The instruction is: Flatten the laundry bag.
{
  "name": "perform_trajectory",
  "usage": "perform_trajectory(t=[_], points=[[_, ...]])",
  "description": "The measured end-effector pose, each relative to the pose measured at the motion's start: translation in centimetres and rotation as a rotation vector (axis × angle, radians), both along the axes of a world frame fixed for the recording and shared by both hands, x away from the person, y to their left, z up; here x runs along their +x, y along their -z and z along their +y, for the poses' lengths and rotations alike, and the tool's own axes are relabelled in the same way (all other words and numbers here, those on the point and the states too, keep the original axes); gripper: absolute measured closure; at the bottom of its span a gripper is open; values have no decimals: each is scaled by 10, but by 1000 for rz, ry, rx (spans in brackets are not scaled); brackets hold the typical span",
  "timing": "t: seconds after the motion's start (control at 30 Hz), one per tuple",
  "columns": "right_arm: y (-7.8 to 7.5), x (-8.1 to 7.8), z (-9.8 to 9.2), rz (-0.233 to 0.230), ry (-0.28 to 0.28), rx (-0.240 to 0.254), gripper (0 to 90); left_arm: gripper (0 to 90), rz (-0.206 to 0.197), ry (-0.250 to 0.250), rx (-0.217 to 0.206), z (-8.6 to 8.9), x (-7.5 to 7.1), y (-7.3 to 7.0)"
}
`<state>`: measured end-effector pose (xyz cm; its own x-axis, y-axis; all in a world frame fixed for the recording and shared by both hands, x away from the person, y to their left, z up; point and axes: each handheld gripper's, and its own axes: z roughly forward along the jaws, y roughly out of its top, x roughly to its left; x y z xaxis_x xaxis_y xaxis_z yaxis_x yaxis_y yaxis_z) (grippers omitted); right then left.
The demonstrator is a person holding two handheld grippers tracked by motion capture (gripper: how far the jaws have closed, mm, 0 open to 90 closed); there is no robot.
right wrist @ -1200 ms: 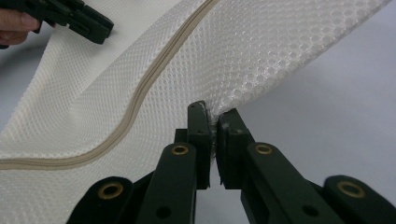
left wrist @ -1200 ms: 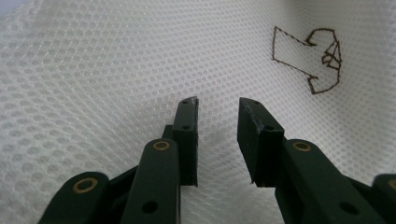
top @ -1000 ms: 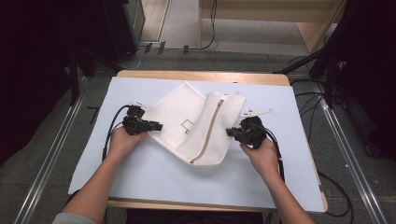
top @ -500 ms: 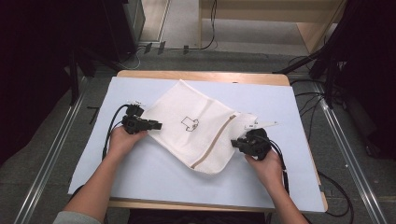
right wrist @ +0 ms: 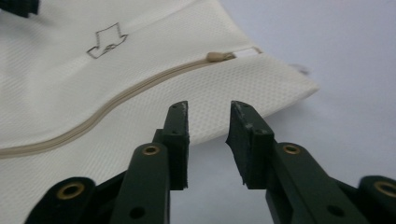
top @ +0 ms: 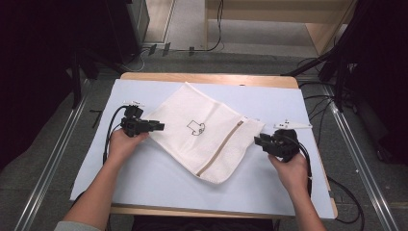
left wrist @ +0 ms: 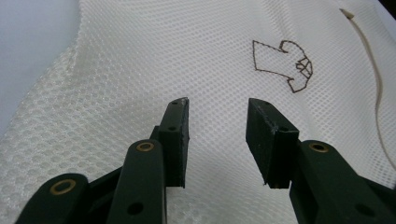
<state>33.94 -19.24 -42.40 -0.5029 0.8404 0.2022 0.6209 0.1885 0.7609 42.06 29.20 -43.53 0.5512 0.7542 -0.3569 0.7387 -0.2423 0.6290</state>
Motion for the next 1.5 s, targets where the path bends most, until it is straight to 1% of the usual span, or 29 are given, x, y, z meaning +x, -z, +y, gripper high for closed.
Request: perform_trajectory(t=[0.07, 0.13, 0.2, 0.23, 0.27, 0.33, 0.37, 0.47, 0.53, 0.57, 0.63, 0.67, 0.7, 0.77, 0.87, 0.9, 0.93, 0.97, 1.03, 1.07, 1.1, 1.13, 1.2, 1.27, 1.3, 1.33, 1.4, 1.47, 1.5], points=[[2, 13, -3, -9, 14, -14, 780, 597, -2, -1, -4, 1, -3, -2], [4, 26, -5, 7, 28, -5, 827, 594, -1, -8, -7, 2, -6, -3], [6, 39, -6, 12, 38, -5, 858, 594, 3, -12, -5, 3, -11, -4], [6, 48, -5, 9, 47, -19, 886, 594, 1, -8, 1, 3, -13, -5], [6, 53, -5, 11, 51, -28, 891, 597, 0, -8, 11, 3, -16, -5], [7, 66, -6, 23, 61, -17, 900, 610, 0, -9, 9, 3, -22, -6], [8, 72, -5, 25, 64, -8, 900, 609, 4, -19, 7, 4, -24, -7], [9, 83, -4, 20, 53, -21, 884, 597, 0, -39, 13, 5, -35, -8], [12, 88, -3, 14, 48, -28, 878, 581, 4, -55, 31, 6, -40, -8], [14, 91, -4, 25, 51, -34, 871, 564, 6, -67, 31, 7, -42, -8], [16, 94, -6, 45, 51, -40, 858, 551, 20, -89, 37, 9, -46, -6], [18, 96, -7, 53, 55, -42, 852, 539, 23, -106, 46, 11, -50, -5], [19, 97, -10, 63, 57, -37, 839, 535, 24, -110, 51, 11, -52, -5], [19, 98, -13, 65, 69, -28, 832, 504, 24, -133, 66, 13, -58, -5], [20, 99, -15, 64, 73, -24, 807, 470, 33, -139, 60, 14, -63, -4], [21, 99, -14, 65, 73, -25, 790, 462, 37, -140, 49, 13, -63, -3], [22, 100, -14, 69, 70, -34, 769, 459, 42, -136, 44, 12, -64, -2], [23, 100, -12, 76, 71, -32, 738, 443, 48, -136, 39, 9, -64, -1], [26, 101, -9, 77, 63, -37, 666, 416, 53, -132, 45, 2, -62, 1], [27, 101, -8, 81, 60, -37, 634, 403, 47, -129, 51, 0, -62, 2], [28, 101, -7, 77, 63, -43, 603, 398, 49, -138, 68, -3, -61, 3], [29, 102, -5, 66, 68, -57, 553, 396, 49, -142, 61, -5, -60, 4], [34, 105, -5, 64, 71, -59, 503, 415, 63, -151, 48, -7, -56, 7], [40, 107, -5, 109, 67, -38, 501, 471, 79, -159, 59, -10, -53, 10], [44, 107, -4, 130, 59, -40, 502, 502, 85, -163, 60, -12, -52, 12], [46, 107, -3, 142, 52, -65, 511, 539, 84, -155, 68, -14, -50, 14], [47, 105, -1, 121, 36, -105, 576, 624, 84, -150, 75, -16, -49, 15], [46, 104, -1, 120, 33, -114, 675, 672, 90, -145, 65, -15, -48, 16], [47, 102, 0, 109, 27, -130, 718, 713, 96, -139, 61, -16, -47, 16]])
